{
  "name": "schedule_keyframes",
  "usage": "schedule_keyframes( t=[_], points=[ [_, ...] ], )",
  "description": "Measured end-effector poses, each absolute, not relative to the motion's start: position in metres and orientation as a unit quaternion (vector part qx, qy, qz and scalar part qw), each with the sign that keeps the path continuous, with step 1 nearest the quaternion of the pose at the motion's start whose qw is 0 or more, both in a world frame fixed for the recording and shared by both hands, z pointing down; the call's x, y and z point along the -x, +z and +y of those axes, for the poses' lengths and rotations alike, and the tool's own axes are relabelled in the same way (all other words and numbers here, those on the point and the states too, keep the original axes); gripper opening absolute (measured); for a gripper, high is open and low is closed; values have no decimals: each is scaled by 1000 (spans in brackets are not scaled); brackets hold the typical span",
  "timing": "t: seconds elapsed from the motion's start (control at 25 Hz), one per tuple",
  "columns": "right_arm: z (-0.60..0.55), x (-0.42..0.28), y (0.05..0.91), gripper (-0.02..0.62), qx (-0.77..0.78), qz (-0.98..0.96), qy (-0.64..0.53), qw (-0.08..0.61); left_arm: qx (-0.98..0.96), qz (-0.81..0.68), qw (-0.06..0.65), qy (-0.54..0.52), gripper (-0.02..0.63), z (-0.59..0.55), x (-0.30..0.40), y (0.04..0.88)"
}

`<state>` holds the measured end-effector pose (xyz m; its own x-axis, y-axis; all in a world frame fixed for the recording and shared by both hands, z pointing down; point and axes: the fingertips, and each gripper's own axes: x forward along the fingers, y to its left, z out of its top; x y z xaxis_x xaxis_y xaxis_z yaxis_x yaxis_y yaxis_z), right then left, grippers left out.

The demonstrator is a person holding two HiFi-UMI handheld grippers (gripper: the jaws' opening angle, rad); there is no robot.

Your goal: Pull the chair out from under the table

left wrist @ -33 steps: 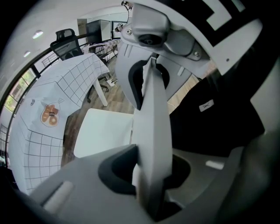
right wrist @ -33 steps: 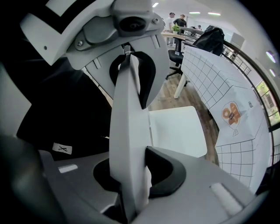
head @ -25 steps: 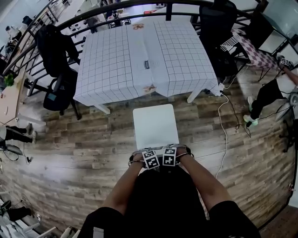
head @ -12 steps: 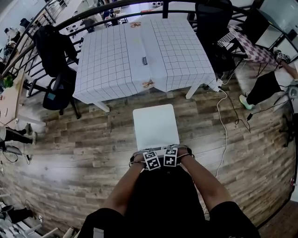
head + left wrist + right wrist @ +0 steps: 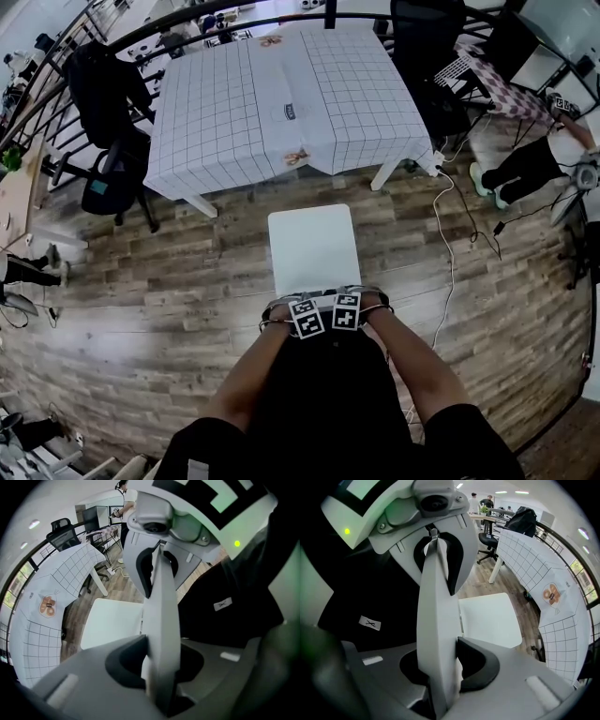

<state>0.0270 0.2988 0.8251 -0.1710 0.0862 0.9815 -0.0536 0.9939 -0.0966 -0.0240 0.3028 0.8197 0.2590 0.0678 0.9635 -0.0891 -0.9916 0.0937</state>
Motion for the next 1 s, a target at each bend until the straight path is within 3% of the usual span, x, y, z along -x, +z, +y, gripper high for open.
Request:
schedule_keyframes(
  t=[0.24, 0.64, 0.76, 1.0],
  points=[
    [309, -13, 808, 100, -15, -760, 61, 647, -805, -4, 46, 592, 94, 316, 42, 792],
    [295, -29, 783, 117, -30, -789, 38, 613, -856, -82, 94, 502, 101, 298, 29, 750],
    [293, -23, 744, 110, -65, -816, 69, 570, -868, -95, 95, 477, 81, 292, 26, 710],
    [278, 17, 666, 110, -209, -872, 146, 417, -897, -180, 135, 382, 78, 289, 55, 658]
  ],
)
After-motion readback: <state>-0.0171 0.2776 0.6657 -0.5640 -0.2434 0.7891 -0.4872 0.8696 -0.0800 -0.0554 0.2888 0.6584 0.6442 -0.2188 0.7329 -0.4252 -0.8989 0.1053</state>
